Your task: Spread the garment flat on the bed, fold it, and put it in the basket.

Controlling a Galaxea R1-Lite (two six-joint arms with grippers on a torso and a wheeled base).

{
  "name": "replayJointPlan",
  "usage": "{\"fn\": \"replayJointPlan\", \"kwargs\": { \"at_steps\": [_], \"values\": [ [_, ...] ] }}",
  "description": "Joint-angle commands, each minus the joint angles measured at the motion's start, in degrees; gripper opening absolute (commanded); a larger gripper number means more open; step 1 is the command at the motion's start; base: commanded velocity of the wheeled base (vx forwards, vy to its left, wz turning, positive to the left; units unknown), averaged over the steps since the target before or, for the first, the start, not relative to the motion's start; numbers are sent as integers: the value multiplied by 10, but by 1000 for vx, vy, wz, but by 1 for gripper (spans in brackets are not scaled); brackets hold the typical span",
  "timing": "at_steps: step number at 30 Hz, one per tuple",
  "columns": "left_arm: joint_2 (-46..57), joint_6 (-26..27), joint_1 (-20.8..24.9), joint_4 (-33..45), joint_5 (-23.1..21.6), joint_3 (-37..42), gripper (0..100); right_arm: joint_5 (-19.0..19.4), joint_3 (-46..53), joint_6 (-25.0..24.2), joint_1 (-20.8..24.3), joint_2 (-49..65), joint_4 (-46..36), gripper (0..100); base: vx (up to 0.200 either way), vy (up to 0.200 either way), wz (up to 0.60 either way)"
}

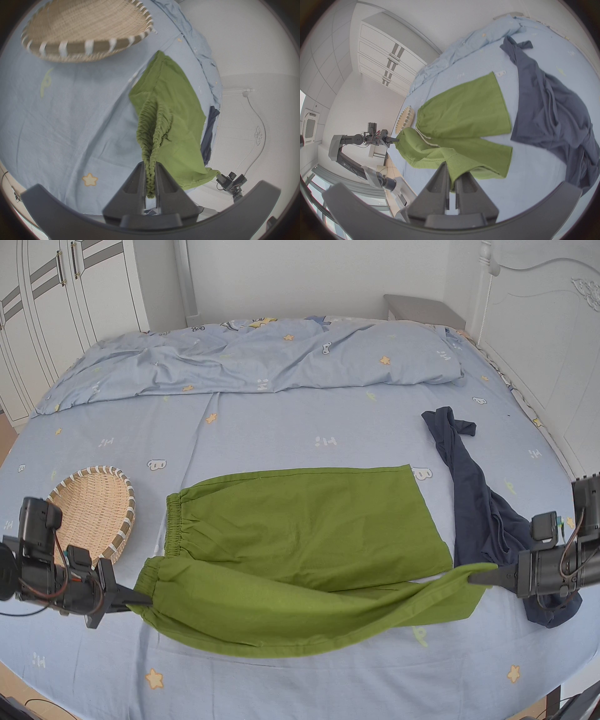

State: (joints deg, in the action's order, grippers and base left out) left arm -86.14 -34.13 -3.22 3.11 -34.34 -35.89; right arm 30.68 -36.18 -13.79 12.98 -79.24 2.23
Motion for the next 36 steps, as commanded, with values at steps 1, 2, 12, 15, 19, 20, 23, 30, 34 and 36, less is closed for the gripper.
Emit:
{"fn": "replayJointPlan", "kwargs": {
  "at_steps": [1, 2, 12, 15, 19, 20, 23, 30, 34, 36],
  "values": [
    [-9, -8, 2, 125, -2, -157, 0, 2, -93, -4, -26, -56, -14, 0, 0, 0, 0],
    [-13, -8, 3, 152, -2, -180, 0, 2, -102, -4, -29, -63, -14, 0, 0, 0, 0],
    [-82, 19, 4, 344, -2, -344, 0, 2, -180, -5, -44, -127, -14, 0, 0, 0, 0],
    [-107, 37, 5, 379, -1, -368, 0, 2, -208, -6, -48, -147, -19, 0, 0, 0, 0],
    [-141, 61, 0, 400, 2, -394, 0, 2, -246, -5, -50, -172, -37, 0, 0, 0, 0],
    [-150, 61, -2, 400, 2, -403, 0, 2, -256, -5, -50, -178, -39, 0, 0, 0, 0],
    [-162, 60, -4, 400, 2, -419, 0, 2, -274, -5, -50, -190, -38, 0, 0, 0, 0],
    [-204, 58, -5, 401, 2, -483, 0, 0, -340, -6, -49, -223, -47, 0, 0, 0, 0],
    [-237, 59, -6, 423, 4, -548, 0, 0, -372, -5, -50, -243, -52, 0, 0, 0, 0],
    [-253, 61, -5, 443, 3, -580, 0, 0, -383, -5, -51, -250, -52, 0, 0, 0, 0]
  ]
}}
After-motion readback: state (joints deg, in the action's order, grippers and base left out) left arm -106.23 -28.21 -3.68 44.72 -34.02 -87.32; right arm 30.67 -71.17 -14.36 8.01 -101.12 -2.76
